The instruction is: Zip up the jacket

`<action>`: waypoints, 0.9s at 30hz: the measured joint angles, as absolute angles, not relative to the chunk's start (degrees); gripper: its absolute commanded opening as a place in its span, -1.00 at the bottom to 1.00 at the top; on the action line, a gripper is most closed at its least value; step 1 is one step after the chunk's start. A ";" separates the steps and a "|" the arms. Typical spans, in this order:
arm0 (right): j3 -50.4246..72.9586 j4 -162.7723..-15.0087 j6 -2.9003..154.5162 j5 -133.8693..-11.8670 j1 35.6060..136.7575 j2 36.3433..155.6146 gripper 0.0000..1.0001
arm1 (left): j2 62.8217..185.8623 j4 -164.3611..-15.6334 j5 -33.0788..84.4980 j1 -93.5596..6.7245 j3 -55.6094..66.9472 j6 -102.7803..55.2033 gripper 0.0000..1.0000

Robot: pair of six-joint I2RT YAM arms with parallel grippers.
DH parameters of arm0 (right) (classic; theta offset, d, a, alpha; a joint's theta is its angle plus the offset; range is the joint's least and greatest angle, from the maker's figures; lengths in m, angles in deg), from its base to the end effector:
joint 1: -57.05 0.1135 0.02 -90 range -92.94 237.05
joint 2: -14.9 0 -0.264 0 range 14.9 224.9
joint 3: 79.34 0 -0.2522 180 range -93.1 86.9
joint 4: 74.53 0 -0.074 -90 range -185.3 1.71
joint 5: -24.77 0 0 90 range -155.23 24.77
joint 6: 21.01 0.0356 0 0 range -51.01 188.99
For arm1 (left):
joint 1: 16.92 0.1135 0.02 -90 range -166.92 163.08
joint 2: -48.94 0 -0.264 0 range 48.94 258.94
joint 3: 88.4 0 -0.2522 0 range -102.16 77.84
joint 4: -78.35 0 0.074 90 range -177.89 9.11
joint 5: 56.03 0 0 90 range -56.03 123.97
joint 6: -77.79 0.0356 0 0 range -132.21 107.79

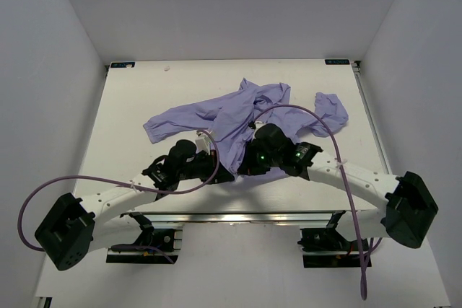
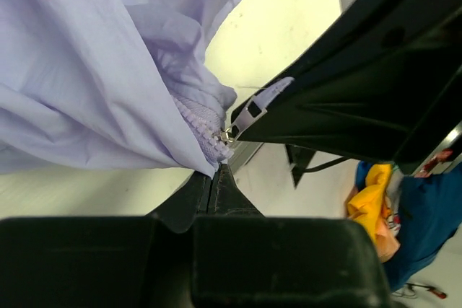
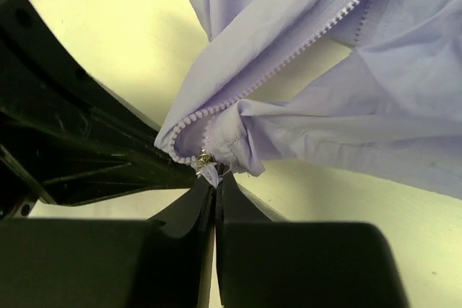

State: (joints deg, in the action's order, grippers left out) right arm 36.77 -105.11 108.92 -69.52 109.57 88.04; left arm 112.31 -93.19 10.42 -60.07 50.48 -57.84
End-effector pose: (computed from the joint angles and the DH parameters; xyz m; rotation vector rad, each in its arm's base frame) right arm 0.1661 0.2210 0.2555 -0.3102 2.4213 0.8882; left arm 0.1557 -0.1655 0.1995 0.2279 2.3562 -1.2860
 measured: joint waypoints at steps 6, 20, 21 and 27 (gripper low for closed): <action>35.35 -105.20 108.32 -76.63 108.19 91.23 -1.00 | 115.68 -86.68 10.35 -59.90 47.03 -54.03 -0.79; 24.71 -115.34 104.41 -81.50 104.34 89.83 -1.00 | 104.11 -72.06 19.21 -60.10 37.22 -39.58 0.96; 24.14 -115.67 104.33 -82.46 103.77 89.86 -1.00 | 102.45 -72.15 19.49 -60.27 37.02 -38.23 0.96; 19.77 -118.38 103.89 -87.18 101.00 91.98 -1.00 | 99.90 -73.28 21.79 -65.32 34.46 -29.62 0.91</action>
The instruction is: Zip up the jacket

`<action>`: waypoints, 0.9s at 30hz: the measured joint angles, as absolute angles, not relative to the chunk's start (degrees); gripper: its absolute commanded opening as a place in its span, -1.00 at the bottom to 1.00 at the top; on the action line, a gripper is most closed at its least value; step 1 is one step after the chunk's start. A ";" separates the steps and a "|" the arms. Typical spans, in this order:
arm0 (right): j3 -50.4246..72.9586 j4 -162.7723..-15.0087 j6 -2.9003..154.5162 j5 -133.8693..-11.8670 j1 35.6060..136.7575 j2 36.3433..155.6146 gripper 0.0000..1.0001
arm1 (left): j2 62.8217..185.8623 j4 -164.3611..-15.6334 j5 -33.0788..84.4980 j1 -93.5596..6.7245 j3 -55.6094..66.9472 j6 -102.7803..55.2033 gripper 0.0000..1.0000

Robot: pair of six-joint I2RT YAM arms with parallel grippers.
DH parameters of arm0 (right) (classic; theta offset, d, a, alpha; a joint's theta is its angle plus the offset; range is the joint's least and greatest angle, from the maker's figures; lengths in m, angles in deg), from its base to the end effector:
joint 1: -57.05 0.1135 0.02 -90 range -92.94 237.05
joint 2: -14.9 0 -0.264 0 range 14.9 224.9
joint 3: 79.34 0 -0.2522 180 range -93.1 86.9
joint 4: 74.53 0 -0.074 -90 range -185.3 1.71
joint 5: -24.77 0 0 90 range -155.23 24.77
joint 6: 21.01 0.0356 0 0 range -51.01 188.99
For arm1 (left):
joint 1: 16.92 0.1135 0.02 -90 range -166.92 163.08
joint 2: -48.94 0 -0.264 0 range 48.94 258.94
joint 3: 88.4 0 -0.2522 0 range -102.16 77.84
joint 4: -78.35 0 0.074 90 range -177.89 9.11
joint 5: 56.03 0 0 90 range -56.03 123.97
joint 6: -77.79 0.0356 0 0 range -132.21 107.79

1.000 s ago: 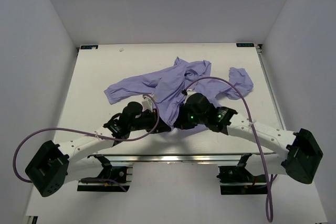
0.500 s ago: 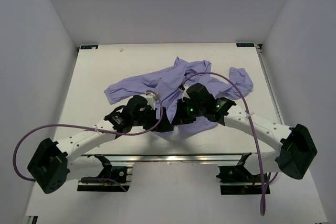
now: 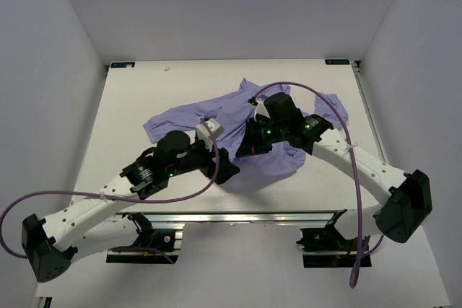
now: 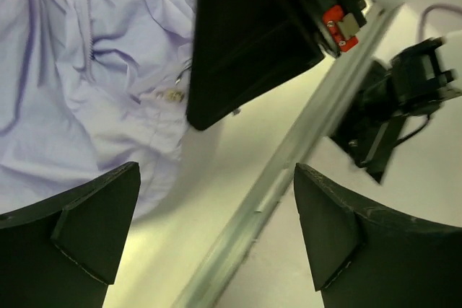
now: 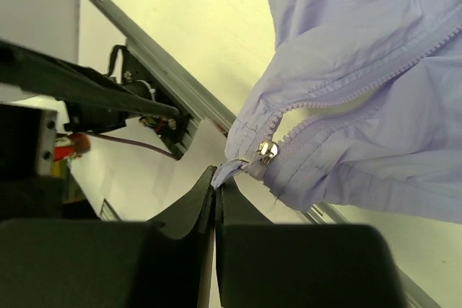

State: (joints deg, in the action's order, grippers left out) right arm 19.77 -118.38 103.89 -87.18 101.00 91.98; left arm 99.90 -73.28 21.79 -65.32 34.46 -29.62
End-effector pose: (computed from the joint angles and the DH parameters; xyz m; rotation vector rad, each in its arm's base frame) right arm 0.2028 0.2140 0.3187 -0.4179 2.4481 1.1023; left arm 0.1306 -0.1584 0.3046 0.6963 1.9557 -0.9415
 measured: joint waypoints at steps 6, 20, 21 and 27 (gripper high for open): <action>17.30 -118.82 103.93 -92.60 98.73 93.75 -1.00 | 108.11 -70.09 33.15 -71.86 27.21 -21.03 0.82; 15.37 -119.50 105.11 -98.55 96.17 95.65 -1.00 | 113.38 -67.75 48.36 -73.71 24.45 -11.17 0.49; 15.37 -119.47 105.26 -98.72 96.10 95.82 -1.00 | 113.38 -67.82 48.36 -73.84 24.45 -10.84 0.45; 15.37 -118.77 106.14 -99.60 95.49 95.93 -1.00 | 113.62 -68.98 48.45 -74.19 24.45 -9.49 0.40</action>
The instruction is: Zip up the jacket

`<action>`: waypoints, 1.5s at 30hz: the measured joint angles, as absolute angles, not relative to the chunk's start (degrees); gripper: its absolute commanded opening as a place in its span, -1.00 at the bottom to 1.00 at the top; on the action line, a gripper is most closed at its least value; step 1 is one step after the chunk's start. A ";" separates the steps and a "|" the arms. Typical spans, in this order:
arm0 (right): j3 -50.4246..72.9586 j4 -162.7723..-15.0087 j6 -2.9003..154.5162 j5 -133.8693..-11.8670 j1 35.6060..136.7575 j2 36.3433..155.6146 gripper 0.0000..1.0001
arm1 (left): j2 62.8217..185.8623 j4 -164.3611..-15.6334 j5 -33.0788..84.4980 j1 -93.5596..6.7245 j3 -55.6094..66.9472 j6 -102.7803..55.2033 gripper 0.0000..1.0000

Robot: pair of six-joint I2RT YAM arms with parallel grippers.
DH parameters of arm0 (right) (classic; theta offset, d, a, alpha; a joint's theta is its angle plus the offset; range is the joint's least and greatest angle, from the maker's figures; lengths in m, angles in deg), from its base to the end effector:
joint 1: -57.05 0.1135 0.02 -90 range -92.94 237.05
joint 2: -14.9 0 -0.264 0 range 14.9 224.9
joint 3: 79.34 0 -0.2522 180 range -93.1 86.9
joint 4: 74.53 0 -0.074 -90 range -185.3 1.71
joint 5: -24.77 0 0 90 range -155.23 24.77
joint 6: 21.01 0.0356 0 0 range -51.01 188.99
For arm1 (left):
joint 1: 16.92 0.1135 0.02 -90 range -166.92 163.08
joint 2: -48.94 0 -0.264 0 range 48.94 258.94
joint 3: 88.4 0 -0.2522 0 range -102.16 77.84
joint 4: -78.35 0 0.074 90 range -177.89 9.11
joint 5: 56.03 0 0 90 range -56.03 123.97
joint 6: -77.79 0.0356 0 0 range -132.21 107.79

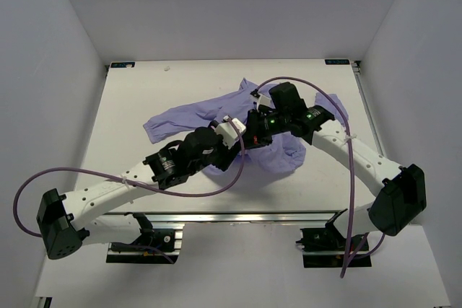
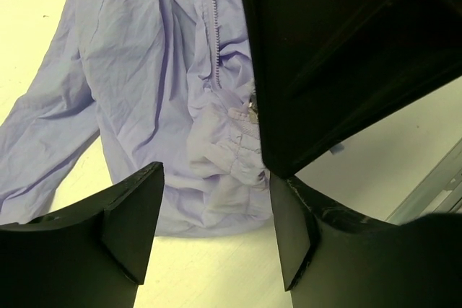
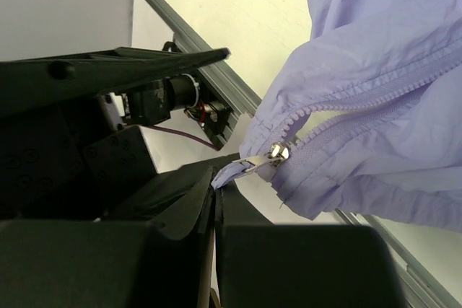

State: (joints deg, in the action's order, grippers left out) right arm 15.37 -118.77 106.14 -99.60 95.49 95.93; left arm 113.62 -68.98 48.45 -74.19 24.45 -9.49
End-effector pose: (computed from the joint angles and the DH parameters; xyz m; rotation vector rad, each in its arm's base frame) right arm 0.2300 0.2082 0.3266 -0.3858 2.4761 1.3153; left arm 0.1442 -0.2079 0.3084 0.9123 1.8858 -0.3146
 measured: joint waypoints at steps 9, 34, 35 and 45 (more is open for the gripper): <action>15.48 -116.17 107.78 -102.15 94.94 95.93 -1.00 | 116.73 -72.21 48.80 -74.87 24.50 -8.83 0.26; 18.22 -109.90 109.96 -102.99 91.56 99.04 -1.00 | 111.81 -78.62 41.87 -75.75 29.50 -5.97 -1.00; 18.24 -109.51 110.10 -103.14 91.36 99.52 -1.00 | 111.13 -78.48 41.30 -75.77 29.57 -5.95 -1.00; 19.26 -107.34 109.51 -100.27 89.70 104.54 -1.00 | 103.98 -78.09 36.63 -75.92 30.35 -6.95 -1.00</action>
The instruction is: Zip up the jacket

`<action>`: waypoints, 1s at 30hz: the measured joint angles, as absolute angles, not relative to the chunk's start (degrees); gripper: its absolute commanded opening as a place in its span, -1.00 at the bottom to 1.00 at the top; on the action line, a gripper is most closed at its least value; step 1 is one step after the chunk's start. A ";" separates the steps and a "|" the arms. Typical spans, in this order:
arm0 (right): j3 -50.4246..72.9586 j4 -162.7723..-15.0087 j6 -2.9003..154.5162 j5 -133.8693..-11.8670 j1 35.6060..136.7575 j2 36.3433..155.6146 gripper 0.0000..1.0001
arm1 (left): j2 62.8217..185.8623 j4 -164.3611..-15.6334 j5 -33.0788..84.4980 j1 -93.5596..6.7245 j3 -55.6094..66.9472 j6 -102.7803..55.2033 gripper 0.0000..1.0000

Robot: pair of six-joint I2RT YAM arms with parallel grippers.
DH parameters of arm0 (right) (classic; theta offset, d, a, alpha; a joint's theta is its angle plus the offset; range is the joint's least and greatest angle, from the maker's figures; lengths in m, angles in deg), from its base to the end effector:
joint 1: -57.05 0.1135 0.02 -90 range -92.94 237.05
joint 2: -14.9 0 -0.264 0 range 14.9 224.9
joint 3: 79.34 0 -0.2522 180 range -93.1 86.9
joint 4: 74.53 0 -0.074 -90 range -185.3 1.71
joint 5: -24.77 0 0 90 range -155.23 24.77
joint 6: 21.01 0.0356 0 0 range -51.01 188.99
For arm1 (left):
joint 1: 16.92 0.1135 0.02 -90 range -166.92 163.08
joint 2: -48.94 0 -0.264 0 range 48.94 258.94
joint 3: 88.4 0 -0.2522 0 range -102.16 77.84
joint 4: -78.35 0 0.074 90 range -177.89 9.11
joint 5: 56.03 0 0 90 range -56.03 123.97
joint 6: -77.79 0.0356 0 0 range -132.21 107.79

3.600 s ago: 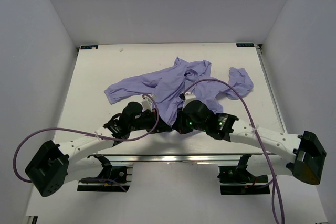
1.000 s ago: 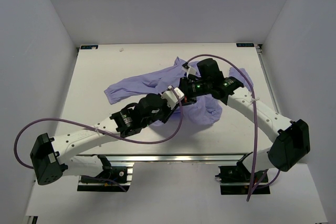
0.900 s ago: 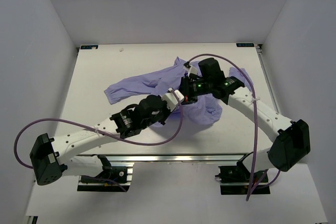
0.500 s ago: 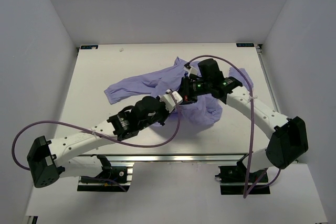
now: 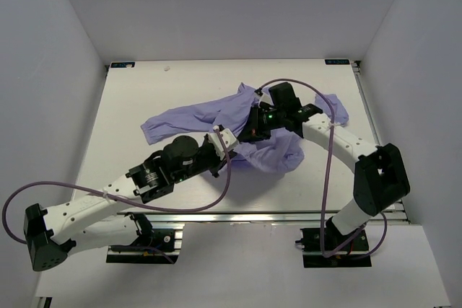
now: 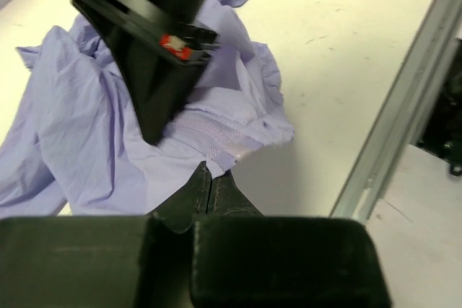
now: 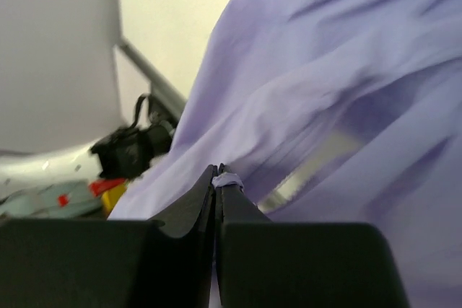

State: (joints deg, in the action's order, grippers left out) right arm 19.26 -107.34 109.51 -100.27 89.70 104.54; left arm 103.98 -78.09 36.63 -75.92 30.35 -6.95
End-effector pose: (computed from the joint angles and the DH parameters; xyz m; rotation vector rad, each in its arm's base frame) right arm 0.2801 0.2037 0.2736 -0.1859 2.5067 1.3057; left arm 0.1168 -0.1912 0.3245 0.9920 1.6411 -0.5974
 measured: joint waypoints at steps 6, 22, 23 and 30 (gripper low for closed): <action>12.64 -106.43 105.22 -92.17 85.28 112.09 -1.00 | 102.56 -76.52 34.97 -76.01 30.68 -11.87 -1.00; -37.04 -95.72 98.12 -81.96 73.66 153.37 -1.00 | 108.16 -79.56 23.08 -76.03 42.92 -34.05 -1.00; -37.08 -95.04 98.03 -81.89 73.70 154.03 -1.00 | 108.73 -80.34 23.05 -76.03 42.92 -34.62 -1.00; -39.36 -90.75 97.02 -82.35 74.79 157.92 -1.00 | 111.81 -84.63 24.26 -76.03 44.17 -37.22 -0.83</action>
